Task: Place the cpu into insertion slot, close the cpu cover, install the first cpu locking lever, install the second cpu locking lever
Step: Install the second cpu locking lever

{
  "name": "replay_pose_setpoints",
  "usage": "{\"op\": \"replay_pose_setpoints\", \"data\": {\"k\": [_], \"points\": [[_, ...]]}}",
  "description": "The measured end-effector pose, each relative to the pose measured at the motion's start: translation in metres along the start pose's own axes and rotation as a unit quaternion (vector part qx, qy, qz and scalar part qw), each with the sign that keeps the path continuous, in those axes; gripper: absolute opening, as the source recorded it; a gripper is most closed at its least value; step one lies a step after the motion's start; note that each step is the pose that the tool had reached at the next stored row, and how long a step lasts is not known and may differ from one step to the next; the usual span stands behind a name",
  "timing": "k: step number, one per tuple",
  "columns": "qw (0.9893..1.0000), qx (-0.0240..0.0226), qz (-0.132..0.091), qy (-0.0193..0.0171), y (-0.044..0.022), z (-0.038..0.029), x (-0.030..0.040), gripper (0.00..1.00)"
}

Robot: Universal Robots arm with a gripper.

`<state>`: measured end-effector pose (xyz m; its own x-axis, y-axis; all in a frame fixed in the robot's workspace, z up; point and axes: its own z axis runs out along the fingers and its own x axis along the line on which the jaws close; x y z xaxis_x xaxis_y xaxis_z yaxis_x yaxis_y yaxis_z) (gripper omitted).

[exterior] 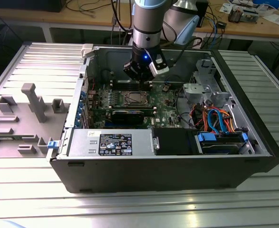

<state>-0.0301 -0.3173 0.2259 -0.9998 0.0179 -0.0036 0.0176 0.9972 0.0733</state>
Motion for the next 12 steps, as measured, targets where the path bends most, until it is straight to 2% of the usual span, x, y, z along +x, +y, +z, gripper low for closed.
{"op": "replay_pose_setpoints", "data": {"k": [12], "points": [[1.0000,0.0000,0.000,0.0000,-0.0036,-0.0003,0.0000,0.11]]}}
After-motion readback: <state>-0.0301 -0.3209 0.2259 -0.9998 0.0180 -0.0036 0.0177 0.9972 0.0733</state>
